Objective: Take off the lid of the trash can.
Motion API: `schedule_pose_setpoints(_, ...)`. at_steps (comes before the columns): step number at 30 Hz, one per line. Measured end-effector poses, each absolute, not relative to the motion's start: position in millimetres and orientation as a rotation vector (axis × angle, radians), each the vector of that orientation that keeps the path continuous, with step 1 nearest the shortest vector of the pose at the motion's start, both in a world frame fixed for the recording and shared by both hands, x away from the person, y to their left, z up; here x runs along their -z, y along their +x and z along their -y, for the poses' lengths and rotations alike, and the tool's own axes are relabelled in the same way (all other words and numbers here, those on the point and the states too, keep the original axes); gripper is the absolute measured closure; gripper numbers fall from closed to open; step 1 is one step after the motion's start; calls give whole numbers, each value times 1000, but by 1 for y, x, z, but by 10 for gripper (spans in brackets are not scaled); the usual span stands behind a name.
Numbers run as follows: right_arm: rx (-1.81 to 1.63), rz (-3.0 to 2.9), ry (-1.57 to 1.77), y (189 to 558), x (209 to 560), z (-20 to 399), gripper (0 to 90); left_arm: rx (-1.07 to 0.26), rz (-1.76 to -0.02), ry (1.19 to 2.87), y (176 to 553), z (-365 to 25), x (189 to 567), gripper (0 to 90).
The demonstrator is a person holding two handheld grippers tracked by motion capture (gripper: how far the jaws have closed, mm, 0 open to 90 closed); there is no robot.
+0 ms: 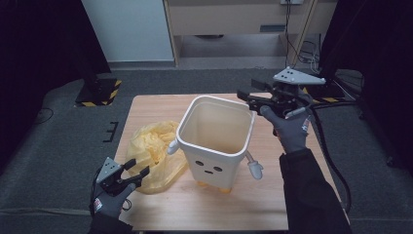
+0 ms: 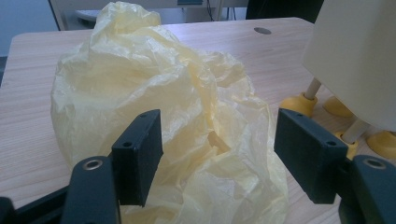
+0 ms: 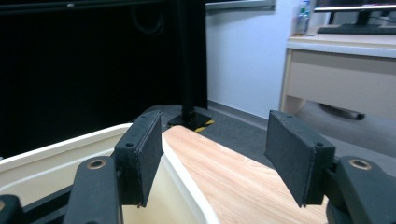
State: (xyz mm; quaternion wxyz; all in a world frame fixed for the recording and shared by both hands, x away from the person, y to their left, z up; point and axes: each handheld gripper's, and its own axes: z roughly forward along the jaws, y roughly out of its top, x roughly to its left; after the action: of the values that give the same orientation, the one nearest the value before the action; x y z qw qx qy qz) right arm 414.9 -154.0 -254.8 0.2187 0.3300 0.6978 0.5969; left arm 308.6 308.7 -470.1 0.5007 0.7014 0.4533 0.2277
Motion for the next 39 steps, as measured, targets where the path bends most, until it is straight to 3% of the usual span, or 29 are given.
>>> schedule_pose_setpoints(7,-1624,-2082,889,423,271,128,386,-548,-1093,1702,309,-309,470,317)
schedule_pose_setpoints(12,-1567,-2160,887,428,285,119,458,-548,-1093,1702,309,-309,470,317)
schedule_pose_setpoints(16,-1598,-2154,907,432,287,124,524,-547,-1093,1703,309,-308,470,317)
schedule_pose_setpoints(25,-1582,-2217,937,441,301,129,555,-545,-1091,1704,309,-308,470,316)
schedule_pose_setpoints(33,-1602,-2245,946,446,304,129,698,-543,-1089,1706,309,-308,470,317)
schedule_pose_setpoints(39,-1637,-2267,957,450,304,130,713,-541,-1087,1706,310,-308,470,316)
